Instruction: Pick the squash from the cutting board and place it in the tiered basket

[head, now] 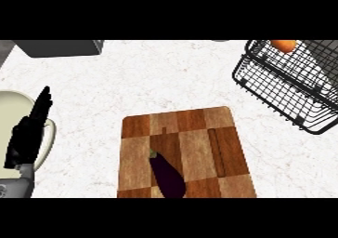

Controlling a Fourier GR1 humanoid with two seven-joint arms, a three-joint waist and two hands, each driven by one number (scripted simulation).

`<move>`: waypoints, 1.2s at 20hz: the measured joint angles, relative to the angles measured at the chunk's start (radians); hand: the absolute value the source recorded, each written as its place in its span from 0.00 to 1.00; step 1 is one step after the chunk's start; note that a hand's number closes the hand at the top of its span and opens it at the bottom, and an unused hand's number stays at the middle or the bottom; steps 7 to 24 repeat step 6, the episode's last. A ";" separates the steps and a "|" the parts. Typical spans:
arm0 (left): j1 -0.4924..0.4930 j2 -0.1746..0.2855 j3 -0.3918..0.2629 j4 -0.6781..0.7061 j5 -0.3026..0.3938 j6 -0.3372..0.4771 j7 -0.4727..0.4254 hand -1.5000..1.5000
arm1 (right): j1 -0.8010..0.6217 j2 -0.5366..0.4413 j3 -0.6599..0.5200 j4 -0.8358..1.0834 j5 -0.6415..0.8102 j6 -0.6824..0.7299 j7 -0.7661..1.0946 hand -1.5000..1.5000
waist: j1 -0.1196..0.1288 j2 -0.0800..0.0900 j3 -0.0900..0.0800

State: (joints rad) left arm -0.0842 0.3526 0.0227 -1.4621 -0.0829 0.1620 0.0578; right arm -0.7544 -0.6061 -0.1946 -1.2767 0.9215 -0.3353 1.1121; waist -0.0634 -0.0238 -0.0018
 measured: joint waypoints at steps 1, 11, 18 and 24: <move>0.002 0.000 0.002 0.000 0.001 -0.001 0.002 0.50 | 0.031 0.002 -0.010 -0.057 -0.012 0.014 0.007 0.00 | -0.006 -0.002 0.000; 0.020 0.015 0.025 -0.011 0.014 -0.009 0.010 0.50 | 0.246 0.028 -0.077 -0.359 -0.062 0.060 0.017 0.00 | -0.026 -0.007 0.001; 0.020 0.015 0.025 -0.011 0.014 -0.009 0.010 0.50 | 0.246 0.028 -0.077 -0.359 -0.062 0.060 0.017 0.00 | -0.026 -0.007 0.001; 0.020 0.015 0.025 -0.011 0.014 -0.009 0.010 0.50 | 0.246 0.028 -0.077 -0.359 -0.062 0.060 0.017 0.00 | -0.026 -0.007 0.001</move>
